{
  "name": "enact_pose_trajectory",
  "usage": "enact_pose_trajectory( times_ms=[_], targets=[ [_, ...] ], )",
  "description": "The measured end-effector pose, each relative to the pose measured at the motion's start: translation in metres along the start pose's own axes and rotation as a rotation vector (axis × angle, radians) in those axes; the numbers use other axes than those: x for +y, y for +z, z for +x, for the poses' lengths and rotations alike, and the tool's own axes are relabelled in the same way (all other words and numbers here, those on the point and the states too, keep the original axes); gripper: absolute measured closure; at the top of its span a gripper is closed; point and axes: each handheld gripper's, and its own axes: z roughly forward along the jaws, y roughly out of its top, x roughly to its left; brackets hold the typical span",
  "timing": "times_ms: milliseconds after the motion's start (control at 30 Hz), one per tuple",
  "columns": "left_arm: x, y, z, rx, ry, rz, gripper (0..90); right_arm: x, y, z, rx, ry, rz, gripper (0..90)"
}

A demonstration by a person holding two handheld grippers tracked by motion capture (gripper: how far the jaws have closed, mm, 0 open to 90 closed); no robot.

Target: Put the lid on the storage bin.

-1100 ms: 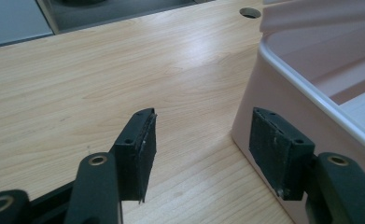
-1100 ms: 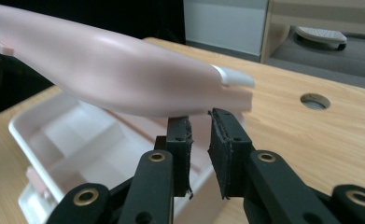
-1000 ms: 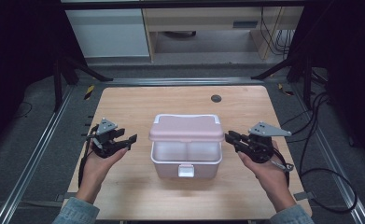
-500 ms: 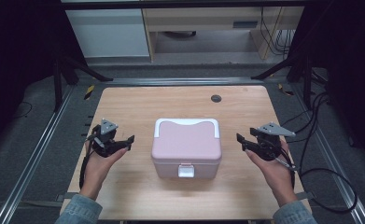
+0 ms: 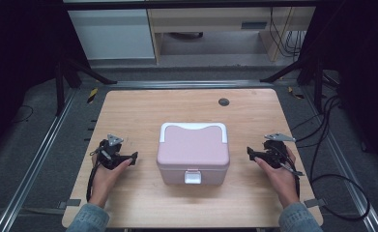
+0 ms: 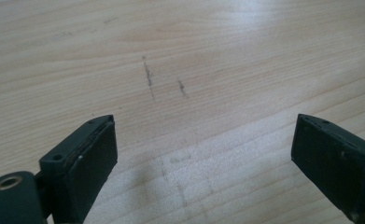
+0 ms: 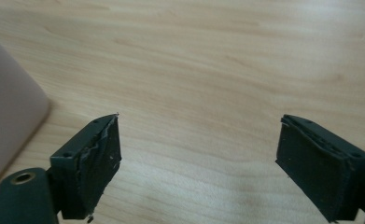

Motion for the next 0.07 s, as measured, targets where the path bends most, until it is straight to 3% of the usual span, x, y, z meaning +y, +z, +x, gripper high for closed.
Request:
enact_pose_trajectory(
  times_ms=[67],
  targets=[
    [-0.0026,0.0034,0.0013,0.007,-0.005,0.005,5.9,-0.0040,0.0046,-0.0015,-0.010,0.001,0.016,11.4]
  ],
)
